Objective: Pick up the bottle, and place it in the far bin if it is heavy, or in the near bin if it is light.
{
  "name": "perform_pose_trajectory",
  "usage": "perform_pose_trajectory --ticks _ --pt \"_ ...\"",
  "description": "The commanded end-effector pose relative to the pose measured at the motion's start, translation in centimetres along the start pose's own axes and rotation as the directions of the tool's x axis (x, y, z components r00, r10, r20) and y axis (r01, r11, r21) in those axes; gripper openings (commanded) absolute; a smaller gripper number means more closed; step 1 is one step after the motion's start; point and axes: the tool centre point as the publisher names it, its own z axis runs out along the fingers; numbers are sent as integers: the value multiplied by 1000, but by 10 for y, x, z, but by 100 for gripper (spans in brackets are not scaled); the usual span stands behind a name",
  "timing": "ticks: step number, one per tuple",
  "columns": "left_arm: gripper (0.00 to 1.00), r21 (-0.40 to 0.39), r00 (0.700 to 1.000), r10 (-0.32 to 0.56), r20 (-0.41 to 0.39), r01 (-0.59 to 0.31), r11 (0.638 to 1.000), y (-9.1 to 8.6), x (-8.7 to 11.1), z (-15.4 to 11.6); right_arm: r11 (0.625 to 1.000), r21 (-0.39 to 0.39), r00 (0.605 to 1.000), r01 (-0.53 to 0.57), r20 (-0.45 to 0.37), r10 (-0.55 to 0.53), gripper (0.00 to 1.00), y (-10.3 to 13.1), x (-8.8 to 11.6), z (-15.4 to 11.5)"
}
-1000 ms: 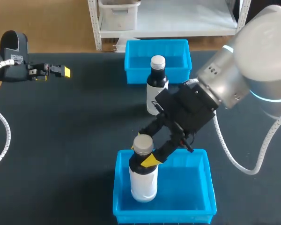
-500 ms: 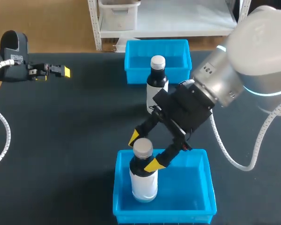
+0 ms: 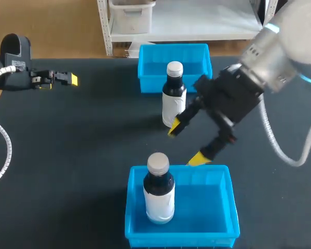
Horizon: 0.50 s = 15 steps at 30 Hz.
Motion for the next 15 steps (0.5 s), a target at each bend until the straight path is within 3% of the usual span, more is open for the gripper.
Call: perform_pose_trajectory --ticks 1,7,15 --pt "100 0 1000 0 0 0 1000 0 0 0 994 87 997 -72 19 70 100 -3 20 -52" --pt "100 0 1000 0 0 0 1000 0 0 0 936 264 972 -234 42 231 100 -44 39 -99" --pt "100 0 1000 0 0 0 1000 0 0 0 917 304 965 -260 58 254 100 -96 48 -114"
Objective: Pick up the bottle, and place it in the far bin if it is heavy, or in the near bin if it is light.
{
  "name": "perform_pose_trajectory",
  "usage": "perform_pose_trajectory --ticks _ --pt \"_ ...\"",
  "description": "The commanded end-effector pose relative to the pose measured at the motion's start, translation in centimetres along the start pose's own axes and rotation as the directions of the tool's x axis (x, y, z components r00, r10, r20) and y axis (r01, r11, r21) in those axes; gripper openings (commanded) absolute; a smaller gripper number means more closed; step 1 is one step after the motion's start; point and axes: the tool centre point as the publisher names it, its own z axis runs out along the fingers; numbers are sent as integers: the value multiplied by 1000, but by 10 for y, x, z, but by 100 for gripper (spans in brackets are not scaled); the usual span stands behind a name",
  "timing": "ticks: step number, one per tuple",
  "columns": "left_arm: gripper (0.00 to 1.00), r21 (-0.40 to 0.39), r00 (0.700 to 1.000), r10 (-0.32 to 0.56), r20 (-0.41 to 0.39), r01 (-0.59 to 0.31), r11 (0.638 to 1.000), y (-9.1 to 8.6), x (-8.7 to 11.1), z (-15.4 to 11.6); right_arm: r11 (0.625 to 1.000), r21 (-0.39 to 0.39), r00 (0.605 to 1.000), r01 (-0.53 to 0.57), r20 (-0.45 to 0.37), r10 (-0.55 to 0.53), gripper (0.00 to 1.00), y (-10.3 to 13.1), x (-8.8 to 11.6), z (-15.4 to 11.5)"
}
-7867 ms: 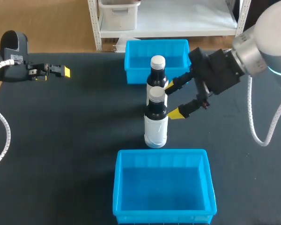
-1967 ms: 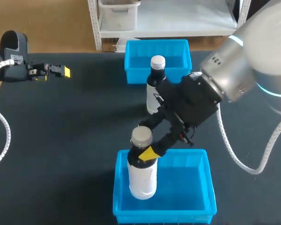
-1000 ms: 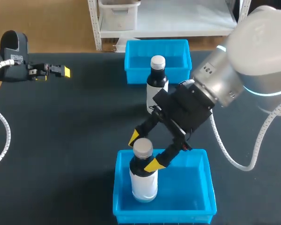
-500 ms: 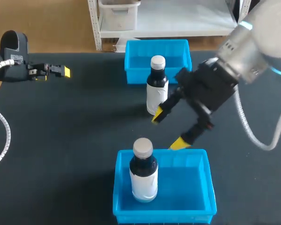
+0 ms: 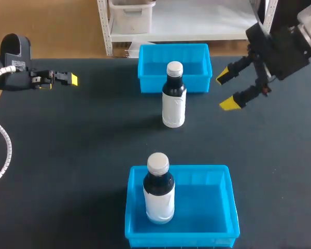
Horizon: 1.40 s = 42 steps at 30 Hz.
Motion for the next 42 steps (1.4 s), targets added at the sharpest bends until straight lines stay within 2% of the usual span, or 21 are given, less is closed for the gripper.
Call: perform_pose_trajectory --ticks 1,11,19,31,42 --pt "100 0 1000 0 0 0 1000 0 0 0 1000 -8 1000 -6 -7 6 100 -25 -2 12" --pt "100 0 1000 0 0 0 1000 0 0 0 1000 -20 1000 5 2 -5 100 -80 -10 43" --pt "100 0 1000 0 0 0 1000 0 0 0 998 -53 1000 13 20 -12 100 -102 -16 77" --pt "100 0 1000 0 0 0 1000 0 0 0 997 -77 998 -3 56 7 100 -115 -18 102" --pt "100 0 1000 0 0 0 1000 0 0 0 997 -81 998 -3 65 8 100 -112 -26 119"
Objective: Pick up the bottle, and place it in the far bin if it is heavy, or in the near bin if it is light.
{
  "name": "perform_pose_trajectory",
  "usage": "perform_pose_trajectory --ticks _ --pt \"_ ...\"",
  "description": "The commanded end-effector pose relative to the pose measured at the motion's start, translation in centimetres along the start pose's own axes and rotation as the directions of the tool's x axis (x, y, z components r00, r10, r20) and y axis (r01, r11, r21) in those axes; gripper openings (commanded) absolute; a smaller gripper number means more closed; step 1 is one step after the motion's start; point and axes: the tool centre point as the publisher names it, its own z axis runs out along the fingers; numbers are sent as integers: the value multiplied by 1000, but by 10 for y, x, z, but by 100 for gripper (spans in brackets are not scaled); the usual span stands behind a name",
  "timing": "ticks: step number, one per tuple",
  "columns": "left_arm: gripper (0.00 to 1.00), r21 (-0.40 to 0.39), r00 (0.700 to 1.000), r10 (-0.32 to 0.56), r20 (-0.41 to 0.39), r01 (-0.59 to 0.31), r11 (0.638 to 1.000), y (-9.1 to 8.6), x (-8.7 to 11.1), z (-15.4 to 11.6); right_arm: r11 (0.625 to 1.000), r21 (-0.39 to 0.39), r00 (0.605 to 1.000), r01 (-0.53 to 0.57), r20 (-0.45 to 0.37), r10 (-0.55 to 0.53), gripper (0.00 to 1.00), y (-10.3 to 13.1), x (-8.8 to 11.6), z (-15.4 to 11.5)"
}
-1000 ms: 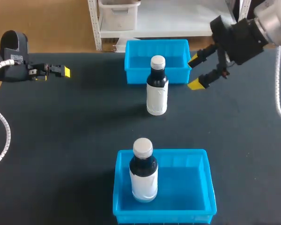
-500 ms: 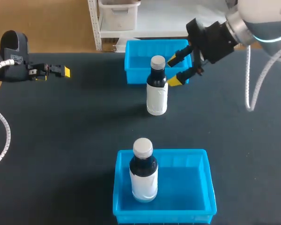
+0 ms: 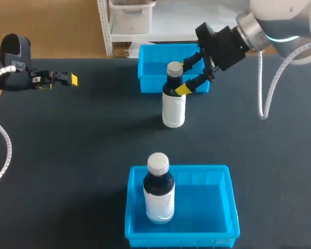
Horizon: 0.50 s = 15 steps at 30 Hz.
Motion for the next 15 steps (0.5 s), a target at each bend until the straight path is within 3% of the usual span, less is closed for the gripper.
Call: perform_pose_trajectory --ticks 1,5,8,11,15 --pt "100 0 1000 0 0 0 1000 0 0 0 1000 1 1000 -4 2 4 100 1 -3 6" --pt "100 0 1000 0 0 0 1000 0 0 0 1000 -1 1000 -6 6 6 99 1 -4 10" --pt "100 0 1000 0 0 0 1000 0 0 0 1000 0 1000 -8 9 8 87 1 -4 11" --pt "100 0 1000 0 0 0 1000 0 0 0 1000 2 1000 -10 11 10 68 1 -4 11" --pt "100 0 1000 0 0 0 1000 0 0 0 1000 3 1000 -11 13 11 53 0 -4 12"
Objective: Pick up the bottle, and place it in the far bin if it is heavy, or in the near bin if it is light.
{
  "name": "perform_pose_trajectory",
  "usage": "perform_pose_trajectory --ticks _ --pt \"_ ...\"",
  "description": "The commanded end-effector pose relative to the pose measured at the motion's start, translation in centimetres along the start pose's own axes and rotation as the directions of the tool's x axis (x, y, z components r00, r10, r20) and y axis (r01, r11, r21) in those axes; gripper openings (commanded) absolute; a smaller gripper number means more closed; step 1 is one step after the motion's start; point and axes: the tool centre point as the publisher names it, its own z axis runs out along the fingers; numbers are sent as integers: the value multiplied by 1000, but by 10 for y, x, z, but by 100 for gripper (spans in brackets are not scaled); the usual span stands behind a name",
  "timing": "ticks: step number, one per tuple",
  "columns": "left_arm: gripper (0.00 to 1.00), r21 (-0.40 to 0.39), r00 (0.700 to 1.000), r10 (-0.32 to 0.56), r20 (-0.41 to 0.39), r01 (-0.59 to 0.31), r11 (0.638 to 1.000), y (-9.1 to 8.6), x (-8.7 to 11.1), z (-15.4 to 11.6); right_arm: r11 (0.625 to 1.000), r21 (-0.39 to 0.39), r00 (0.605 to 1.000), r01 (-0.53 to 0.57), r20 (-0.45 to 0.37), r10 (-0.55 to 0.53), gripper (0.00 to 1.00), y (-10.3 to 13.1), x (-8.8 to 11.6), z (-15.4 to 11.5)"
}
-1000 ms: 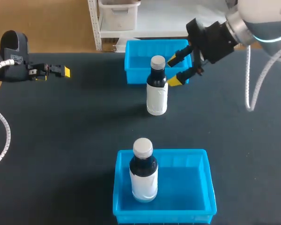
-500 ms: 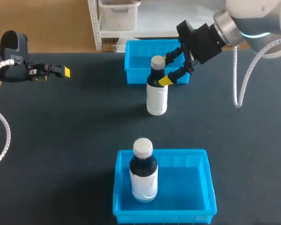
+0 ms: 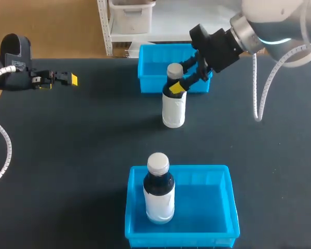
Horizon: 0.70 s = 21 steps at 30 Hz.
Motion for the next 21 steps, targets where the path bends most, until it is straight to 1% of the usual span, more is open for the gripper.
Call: perform_pose_trajectory --ticks 1,5,7,8,10,13,21 --pt "100 0 1000 0 0 0 1000 0 0 0 1000 3 1000 0 3 0 52 0 0 1" --pt "100 0 1000 0 0 0 1000 0 0 0 1000 5 1000 0 5 0 48 0 0 1" --pt "100 0 1000 0 0 0 1000 0 0 0 1000 6 1000 -1 6 1 44 -1 0 1" --pt "100 0 1000 0 0 0 1000 0 0 0 1000 7 1000 -1 6 1 40 -1 0 0" --pt "100 0 1000 0 0 0 1000 0 0 0 1000 12 1000 -1 7 0 28 0 -1 -3" --pt "100 0 1000 0 0 0 1000 0 0 0 1000 24 1000 3 11 -4 0 1 -2 -11" --pt "100 0 1000 0 0 0 1000 0 0 0 997 83 1000 6 1 -6 0 3 -4 -42"
